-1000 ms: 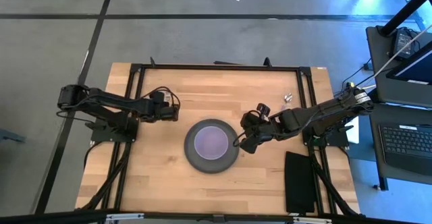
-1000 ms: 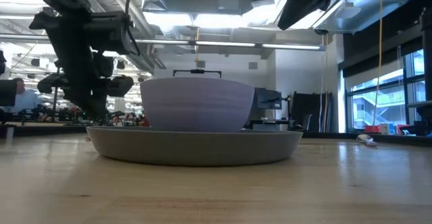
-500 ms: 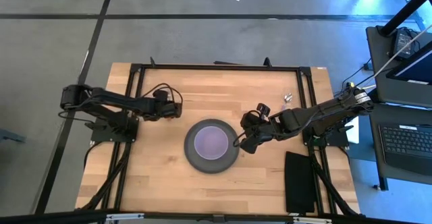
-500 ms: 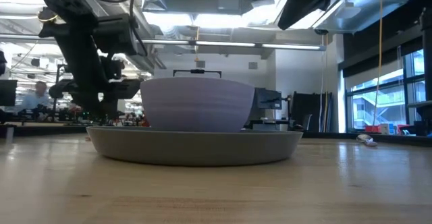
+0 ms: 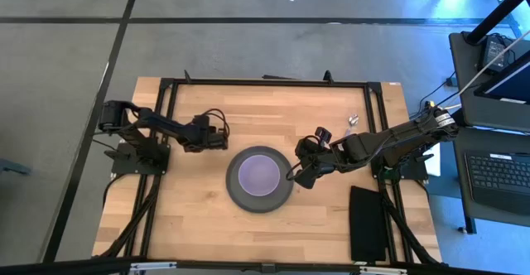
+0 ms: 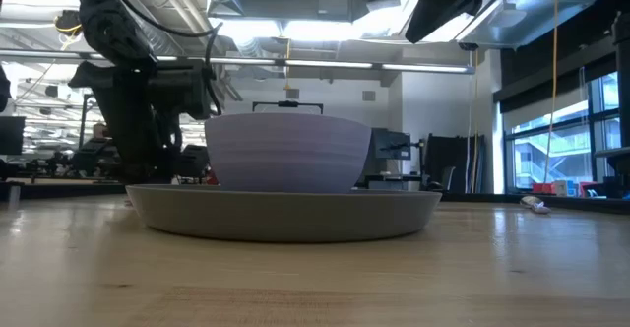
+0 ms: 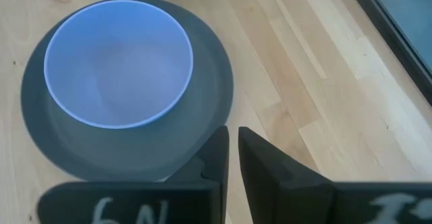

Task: Set table place
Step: Put the orange fork to the right side of the grey plate

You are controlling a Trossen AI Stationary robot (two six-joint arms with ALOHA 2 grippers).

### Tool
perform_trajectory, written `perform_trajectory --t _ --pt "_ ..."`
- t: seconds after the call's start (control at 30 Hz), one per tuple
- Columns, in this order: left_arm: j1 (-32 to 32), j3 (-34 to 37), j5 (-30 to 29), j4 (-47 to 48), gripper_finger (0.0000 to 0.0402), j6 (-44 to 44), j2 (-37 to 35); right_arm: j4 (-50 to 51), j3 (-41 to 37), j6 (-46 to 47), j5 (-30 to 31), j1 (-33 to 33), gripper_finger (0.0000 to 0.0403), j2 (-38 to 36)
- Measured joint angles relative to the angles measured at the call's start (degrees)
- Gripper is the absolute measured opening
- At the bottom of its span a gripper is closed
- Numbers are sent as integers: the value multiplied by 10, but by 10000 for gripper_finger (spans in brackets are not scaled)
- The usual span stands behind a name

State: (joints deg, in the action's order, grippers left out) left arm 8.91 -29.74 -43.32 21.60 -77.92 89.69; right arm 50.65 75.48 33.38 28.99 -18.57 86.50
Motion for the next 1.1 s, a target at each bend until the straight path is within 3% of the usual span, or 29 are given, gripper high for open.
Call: perform_trajectory --t 0.27,0.5,0.8,1.1 --pt "0 -2 -17 -1 85 -27 15 0 0 0 0 0 39 0" --pt "0 -1 -20 2 11 -25 16 1 0 7 0 0 39 0" --pt "-26 -25 -38 23 6 18 -25 16 0 7 0 0 39 0" --pt "-102 -127 -44 178 6 -9 -73 23 0 -7 0 -2 39 0"
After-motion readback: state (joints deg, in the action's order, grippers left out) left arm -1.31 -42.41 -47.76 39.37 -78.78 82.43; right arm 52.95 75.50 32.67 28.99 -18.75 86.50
